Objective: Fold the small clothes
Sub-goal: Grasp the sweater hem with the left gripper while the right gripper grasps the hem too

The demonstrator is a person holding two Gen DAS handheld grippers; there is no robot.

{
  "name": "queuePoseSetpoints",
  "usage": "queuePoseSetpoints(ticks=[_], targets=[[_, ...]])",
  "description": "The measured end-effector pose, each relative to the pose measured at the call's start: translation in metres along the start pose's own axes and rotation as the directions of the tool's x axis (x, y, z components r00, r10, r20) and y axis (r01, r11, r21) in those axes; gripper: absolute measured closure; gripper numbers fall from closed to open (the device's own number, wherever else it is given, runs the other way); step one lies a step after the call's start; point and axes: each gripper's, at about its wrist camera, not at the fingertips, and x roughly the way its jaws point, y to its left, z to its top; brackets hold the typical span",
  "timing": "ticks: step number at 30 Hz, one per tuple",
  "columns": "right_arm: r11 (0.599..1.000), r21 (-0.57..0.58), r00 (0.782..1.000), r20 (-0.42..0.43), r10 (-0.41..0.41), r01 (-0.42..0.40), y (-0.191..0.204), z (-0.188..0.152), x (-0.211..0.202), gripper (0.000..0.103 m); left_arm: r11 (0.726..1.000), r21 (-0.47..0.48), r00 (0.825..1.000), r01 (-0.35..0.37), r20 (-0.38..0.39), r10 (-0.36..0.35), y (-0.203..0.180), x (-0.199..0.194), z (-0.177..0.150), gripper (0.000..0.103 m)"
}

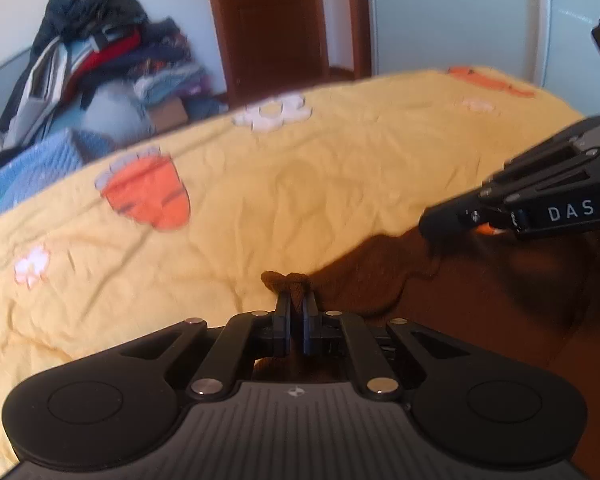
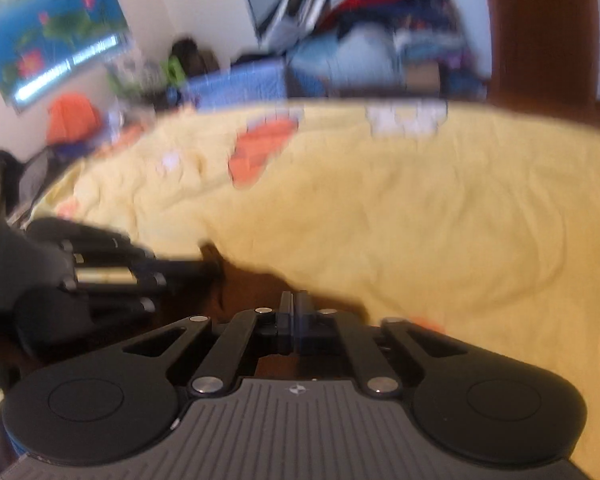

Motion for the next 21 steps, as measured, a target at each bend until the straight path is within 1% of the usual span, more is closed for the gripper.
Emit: queuePoseSetpoints(ticks=[1, 2, 3, 4, 5, 6, 7, 8, 9, 10, 11, 12, 13, 14, 15, 16, 17, 18, 19, 20, 21], targets=[[0.999, -0.017, 0.998, -0.037, -0.044, 0.044, 0.000, -0.002, 0.010, 0.100, 0.999, 0.027, 0.999, -0.023, 0.022, 0.023, -0.004, 0.001, -0.003, 0.098], [0.997, -0.021, 0.994, -0.076, -0.074, 0.072, -0.002, -0.007, 0.018, 0.102, 0.999, 0.037, 0.999, -0.039, 0.024, 0.038, -0.006, -0.001, -0.003, 0.097], [0.998, -0.012, 0.997, -0.045, -0.065, 0.064, -0.003, -0.010, 0.014, 0.099, 0.999, 0.020, 0.999, -0.038, 0.019, 0.038, -0.004, -0.006, -0.003, 0.095], [0.998, 0.023, 0.997, -0.054, -0.054, 0.055, -0.005, -0.011, 0.010, 0.093, 1.000, 0.002, 0.999, -0.029, 0.027, 0.029, -0.001, -0.015, -0.002, 0.094], [0.998, 0.061, 0.999, -0.034, -0.025, 0.027, -0.006, -0.012, 0.000, 0.081, 0.999, -0.017, 0.998, -0.027, 0.050, 0.028, 0.003, -0.028, -0.004, 0.094], [0.996, 0.086, 1.000, 0.002, -0.004, 0.004, -0.006, -0.015, -0.014, 0.077, 0.999, -0.047, 0.996, -0.022, 0.082, 0.025, 0.008, -0.045, -0.007, 0.091], [0.995, 0.097, 0.999, 0.043, 0.021, -0.025, -0.004, -0.019, -0.029, 0.067, 0.997, -0.078, 0.994, -0.004, 0.109, 0.013, 0.011, -0.060, -0.012, 0.082], [0.993, 0.103, 0.996, 0.071, 0.048, -0.055, -0.002, -0.024, -0.043, 0.055, 0.993, -0.109, 0.992, 0.034, 0.126, -0.020, 0.015, -0.074, -0.018, 0.064], [0.992, 0.106, 0.995, 0.074, 0.067, -0.074, 0.000, -0.030, -0.052, 0.049, 0.987, -0.135, 0.989, 0.083, 0.133, -0.065, 0.016, -0.083, -0.025, 0.052], [0.992, 0.104, 0.996, 0.060, 0.069, -0.075, 0.003, -0.036, -0.056, 0.043, 0.981, -0.154, 0.986, 0.121, 0.130, -0.102, 0.017, -0.089, -0.033, 0.030], [0.994, 0.095, 0.998, 0.037, 0.054, -0.057, 0.005, -0.043, -0.057, 0.043, 0.975, -0.170, 0.985, 0.143, 0.121, -0.123, 0.015, -0.090, -0.041, 0.025], [0.996, 0.082, 1.000, 0.009, 0.027, -0.028, 0.006, -0.050, -0.054, 0.043, 0.972, -0.179, 0.985, 0.155, 0.099, -0.139, 0.012, -0.088, -0.049, 0.026], [0.997, 0.080, 1.000, -0.022, -0.003, 0.005, 0.006, -0.057, -0.048, 0.043, 0.970, -0.186, 0.988, 0.155, 0.056, -0.147, 0.008, -0.081, -0.056, 0.026], [0.996, 0.084, 0.998, -0.062, -0.026, 0.031, 0.004, -0.062, -0.040, 0.044, 0.969, -0.197, 0.988, 0.149, -0.003, -0.153, 0.006, -0.069, -0.063, 0.026], [0.998, 0.050, 0.999, -0.036, -0.038, 0.040, 0.002, -0.067, -0.039, 0.047, 0.978, -0.170, 0.993, 0.120, 0.013, -0.120, 0.002, -0.062, -0.072, 0.024], [0.999, 0.012, 0.999, -0.019, -0.051, 0.051, 0.003, -0.072, -0.038, 0.051, 0.991, -0.118, 0.998, 0.059, 0.038, -0.055, -0.004, -0.060, -0.079, 0.022], [0.998, 0.007, 0.998, -0.008, -0.062, 0.062, 0.001, -0.075, -0.039, 0.055, 0.989, -0.140, 0.998, 0.052, 0.054, -0.045, -0.002, -0.060, -0.081, 0.021], [0.997, 0.028, 0.997, -0.015, -0.077, 0.077, -0.001, -0.075, -0.041, 0.056, 0.982, -0.185, 0.999, 0.041, 0.030, -0.036, 0.001, -0.062, -0.077, 0.021], [0.994, 0.043, 0.994, -0.042, -0.097, 0.099, 0.000, -0.073, -0.044, 0.056, 0.974, -0.226, 1.000, 0.019, -0.001, -0.020, 0.004, -0.068, -0.072, 0.024], [0.990, 0.059, 0.990, -0.076, -0.120, 0.125, 0.003, -0.069, -0.049, 0.053, 0.966, -0.258, 1.000, 0.003, 0.004, -0.002, 0.006, -0.080, -0.070, 0.023], [0.987, 0.086, 0.987, -0.094, -0.127, 0.136, 0.005, -0.067, -0.058, 0.052, 0.957, -0.289, 0.999, 0.006, 0.052, 0.010, 0.011, -0.099, -0.073, 0.023]])
